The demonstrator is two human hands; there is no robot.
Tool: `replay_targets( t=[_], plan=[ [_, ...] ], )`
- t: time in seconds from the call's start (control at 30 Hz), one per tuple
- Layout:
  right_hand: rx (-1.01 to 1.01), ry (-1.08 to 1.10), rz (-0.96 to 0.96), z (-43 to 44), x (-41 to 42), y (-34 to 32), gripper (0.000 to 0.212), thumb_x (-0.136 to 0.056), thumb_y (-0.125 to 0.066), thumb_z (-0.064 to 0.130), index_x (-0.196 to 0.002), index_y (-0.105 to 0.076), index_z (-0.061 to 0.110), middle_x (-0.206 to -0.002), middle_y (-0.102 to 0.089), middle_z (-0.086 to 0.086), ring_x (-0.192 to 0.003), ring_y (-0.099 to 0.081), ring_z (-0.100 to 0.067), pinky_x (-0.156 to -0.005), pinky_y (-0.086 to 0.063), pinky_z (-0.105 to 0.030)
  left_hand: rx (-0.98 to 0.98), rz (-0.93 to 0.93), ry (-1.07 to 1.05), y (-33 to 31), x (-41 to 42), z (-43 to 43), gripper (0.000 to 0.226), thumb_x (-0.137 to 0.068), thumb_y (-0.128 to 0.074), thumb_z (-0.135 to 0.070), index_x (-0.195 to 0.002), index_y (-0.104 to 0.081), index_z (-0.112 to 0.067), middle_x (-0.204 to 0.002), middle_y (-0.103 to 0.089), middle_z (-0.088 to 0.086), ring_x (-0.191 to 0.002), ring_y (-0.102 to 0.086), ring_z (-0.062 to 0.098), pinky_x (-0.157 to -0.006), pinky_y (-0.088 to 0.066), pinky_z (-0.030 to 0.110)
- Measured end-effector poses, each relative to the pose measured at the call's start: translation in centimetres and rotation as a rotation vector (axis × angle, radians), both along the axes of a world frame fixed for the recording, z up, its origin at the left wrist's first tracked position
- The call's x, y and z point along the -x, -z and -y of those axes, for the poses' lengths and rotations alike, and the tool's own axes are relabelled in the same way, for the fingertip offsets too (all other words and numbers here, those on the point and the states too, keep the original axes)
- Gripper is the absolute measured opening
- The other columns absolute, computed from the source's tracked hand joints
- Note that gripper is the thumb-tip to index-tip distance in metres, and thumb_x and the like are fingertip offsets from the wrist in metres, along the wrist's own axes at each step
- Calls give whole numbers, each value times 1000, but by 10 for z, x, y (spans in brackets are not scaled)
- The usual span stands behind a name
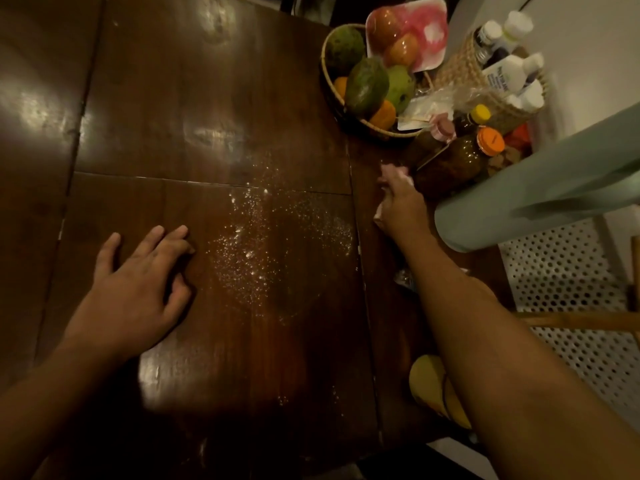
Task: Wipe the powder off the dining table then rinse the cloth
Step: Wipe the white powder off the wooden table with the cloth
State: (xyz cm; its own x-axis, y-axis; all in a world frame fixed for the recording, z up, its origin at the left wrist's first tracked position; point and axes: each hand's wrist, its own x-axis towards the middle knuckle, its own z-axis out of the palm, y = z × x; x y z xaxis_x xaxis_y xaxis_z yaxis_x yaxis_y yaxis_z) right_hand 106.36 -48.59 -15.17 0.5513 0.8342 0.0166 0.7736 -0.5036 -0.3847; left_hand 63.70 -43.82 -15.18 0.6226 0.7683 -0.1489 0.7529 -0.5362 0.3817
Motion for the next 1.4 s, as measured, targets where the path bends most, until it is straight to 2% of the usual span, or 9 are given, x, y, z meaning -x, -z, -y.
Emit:
replay_targets(
  t=[0.2,0.43,0.57,0.67,0.93,1.0,1.17,1.3,1.4],
  plan=[
    [-39,228,29,-31,12,3,58,-92,-40,-7,-145,-50,13,-142,-55,-10,-131,-50,-27,-107,-43,-37,-6,3,-3,0,0,1,43,-89,-36,-40,-130,-44,-30,-154,-38,-6,-145,-25,12,-118,2,48],
    [102,-380,-21,-23,4,-2,57,-100,-45,5,-147,-45,35,-155,-43,-2,-142,-39,-25,-113,-36,-38,-8,9,2,0,0,2,43,-90,-35,-41,-131,-44,-29,-154,-38,-6,-146,-25,12,-119,1,48],
    [-28,23,-45,-23,4,-1,47,-104,-41,11,-147,-47,30,-142,-55,-3,-123,-55,-21,-87,-42,-26,-8,17,-9,-1,-1,2,42,-90,-34,-40,-129,-45,-30,-153,-39,-7,-146,-26,12,-119,2,48],
    [-65,161,20,-43,33,0,45,-101,-43,7,-142,-53,21,-142,-56,-5,-127,-53,-24,-98,-44,-33,-7,30,-13,-1,-1,3,41,-90,-34,-40,-128,-45,-31,-153,-39,-7,-146,-26,13,-120,1,49],
    [118,-615,-319,-52,82,-11,53,-96,-55,4,-128,-62,45,-146,-54,0,-133,-44,-12,-116,-34,-35,0,29,-15,-1,-1,3,38,-90,-36,-38,-127,-42,-33,-154,-37,-10,-147,-22,10,-120,-1,50],
    [123,-473,-261,-59,72,-10,47,-100,-54,17,-132,-55,53,-147,-53,4,-131,-50,-18,-114,-37,-41,-2,37,-16,-1,0,3,38,-90,-36,-38,-127,-42,-33,-153,-38,-10,-147,-23,11,-120,-1,49],
    [47,-62,-10,-99,107,-4,44,-102,-44,10,-144,-52,22,-147,-51,-9,-134,-47,-28,-105,-37,-33,-5,60,-12,0,0,3,37,-91,-37,-37,-128,-42,-34,-153,-38,-10,-147,-22,11,-120,0,49],
    [-34,-417,-75,-106,150,-4,39,-99,-50,6,-128,-66,28,-135,-63,-2,-124,-56,-24,-102,-45,-36,-8,64,-21,1,1,4,37,-91,-39,-36,-128,-42,-33,-154,-37,-11,-147,-22,10,-121,-1,49],
    [160,-839,-245,-88,150,3,43,-99,-55,12,-127,-62,44,-147,-52,12,-142,-39,-15,-118,-27,-37,-13,65,-22,0,1,4,38,-90,-38,-36,-128,-42,-33,-153,-39,-10,-147,-24,11,-120,-3,50]
  ],
)
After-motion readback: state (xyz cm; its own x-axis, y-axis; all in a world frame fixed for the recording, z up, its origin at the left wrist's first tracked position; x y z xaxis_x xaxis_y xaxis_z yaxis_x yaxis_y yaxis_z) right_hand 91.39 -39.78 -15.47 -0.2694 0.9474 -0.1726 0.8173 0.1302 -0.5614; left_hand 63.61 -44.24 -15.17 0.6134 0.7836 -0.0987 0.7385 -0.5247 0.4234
